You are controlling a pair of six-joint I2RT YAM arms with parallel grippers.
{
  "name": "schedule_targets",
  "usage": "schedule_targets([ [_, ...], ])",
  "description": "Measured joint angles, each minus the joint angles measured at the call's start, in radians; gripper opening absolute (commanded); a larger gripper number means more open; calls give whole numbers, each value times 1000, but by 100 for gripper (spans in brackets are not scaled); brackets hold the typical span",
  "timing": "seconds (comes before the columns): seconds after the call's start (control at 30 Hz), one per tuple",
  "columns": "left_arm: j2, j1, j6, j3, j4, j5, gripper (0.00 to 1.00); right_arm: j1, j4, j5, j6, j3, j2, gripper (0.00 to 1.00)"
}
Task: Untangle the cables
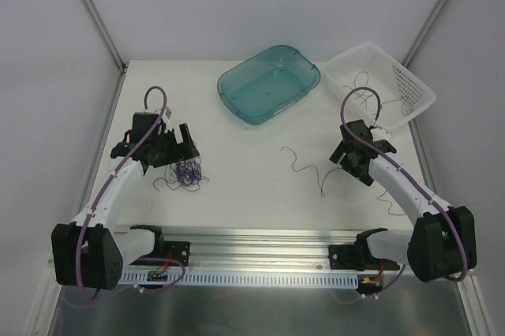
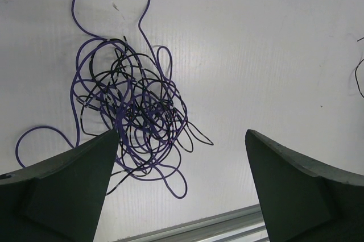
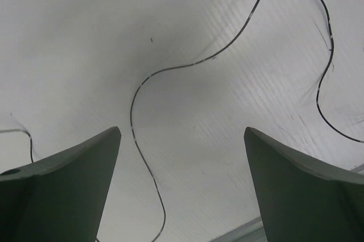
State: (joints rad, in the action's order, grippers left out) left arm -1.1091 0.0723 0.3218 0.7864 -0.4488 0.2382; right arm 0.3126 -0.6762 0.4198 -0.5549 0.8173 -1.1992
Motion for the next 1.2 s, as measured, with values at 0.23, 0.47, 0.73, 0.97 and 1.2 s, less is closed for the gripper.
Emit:
schedule_targets([
  [0.23,1,0,0,0,0,0,95,-121,111,10,-69,1,-160,81],
  [0.47,1,0,0,0,0,-1,95,-176,182,7,-86,21,-297,29],
  [0.73,2,0,0,0,1,-8,95,-159,169,2,-56,40,-223,1],
  [0.97,2,0,0,0,1,-6,95,-143,68,-10,47,248,30,1],
  [1.2,-2,0,1,0,2,-2,95,-159,-19,-25,201,705,44,1],
])
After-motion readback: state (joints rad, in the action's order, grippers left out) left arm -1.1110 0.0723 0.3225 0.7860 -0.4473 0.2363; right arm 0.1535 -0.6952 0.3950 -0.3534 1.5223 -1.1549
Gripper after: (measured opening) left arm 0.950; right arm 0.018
